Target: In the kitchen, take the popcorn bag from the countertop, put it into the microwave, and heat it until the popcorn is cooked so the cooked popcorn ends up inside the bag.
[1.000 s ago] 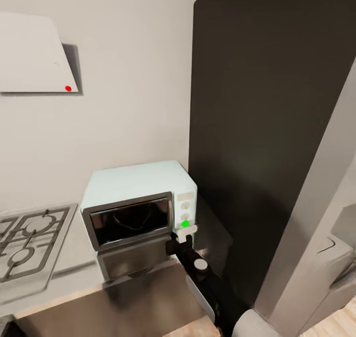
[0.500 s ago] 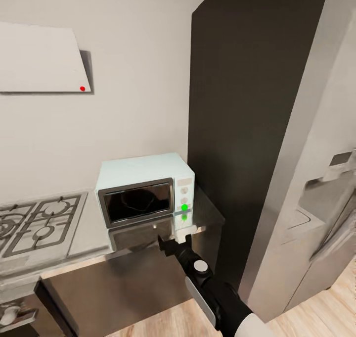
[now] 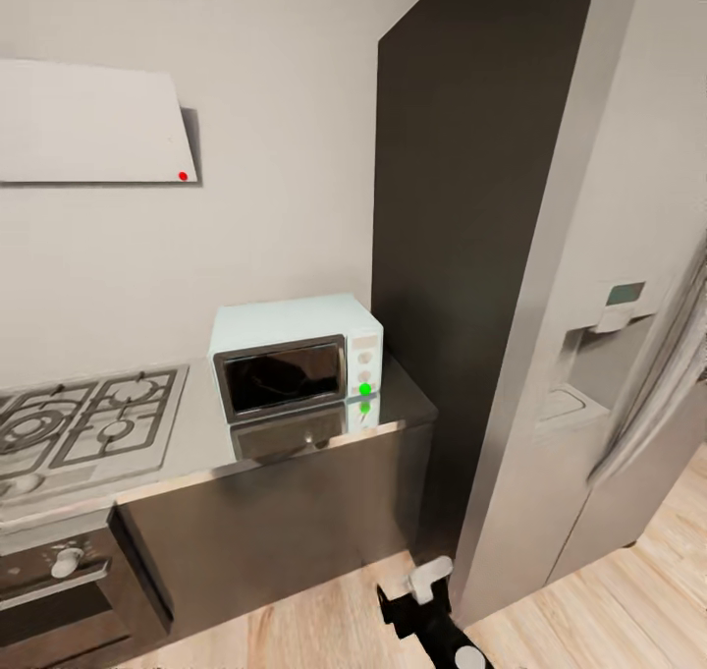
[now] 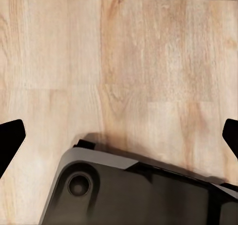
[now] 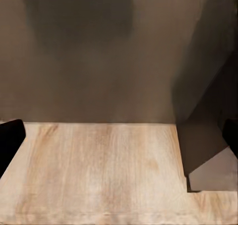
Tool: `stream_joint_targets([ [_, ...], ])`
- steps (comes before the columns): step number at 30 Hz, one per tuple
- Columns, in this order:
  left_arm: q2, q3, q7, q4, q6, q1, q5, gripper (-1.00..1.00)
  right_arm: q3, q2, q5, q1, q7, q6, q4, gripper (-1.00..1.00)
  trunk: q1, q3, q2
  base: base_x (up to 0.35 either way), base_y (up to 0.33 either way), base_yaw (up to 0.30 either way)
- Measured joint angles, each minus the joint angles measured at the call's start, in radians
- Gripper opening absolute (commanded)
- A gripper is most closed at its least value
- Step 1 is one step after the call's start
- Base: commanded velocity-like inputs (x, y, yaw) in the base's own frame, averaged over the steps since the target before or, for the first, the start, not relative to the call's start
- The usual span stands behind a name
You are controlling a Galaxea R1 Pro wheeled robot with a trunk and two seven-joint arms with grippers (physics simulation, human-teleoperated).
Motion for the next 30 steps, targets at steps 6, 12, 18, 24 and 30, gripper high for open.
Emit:
stream_joint_targets([
  [6,0.038,0.01,0.005,0.034,0.002,0.0,0.009,1.0,-0.016,-0.052,-0.014,0.004,-0.003,-0.078,0.324,1.0,0.0,0.0,0.0,-0.006,0.0,0.0],
  [12,0.055,0.032,0.008,0.107,0.003,0.0,0.007,1.0,-0.114,-0.091,-0.033,0.007,-0.005,-0.083,0.486,1.0,0.0,0.0,0.0,0.0,0.0,0.0],
  [18,0.054,0.032,0.008,0.121,0.003,0.003,0.003,1.0,-0.135,-0.138,-0.035,0.013,-0.008,-0.08,0.537,1.0,0.0,0.0,0.0,0.0,0.0,0.0],
  [24,0.042,0.024,0.008,0.121,0.003,0.0,0.003,1.0,-0.128,-0.106,-0.025,0.087,-0.025,-0.073,0.566,1.0,0.0,0.0,0.0,0.0,0.0,0.0],
  [30,0.042,0.024,0.008,0.121,0.003,0.0,0.003,1.0,-0.131,-0.103,-0.025,0.105,-0.025,-0.073,0.567,1.0,0.0,0.0,0.0,0.0,0.0,0.0],
])
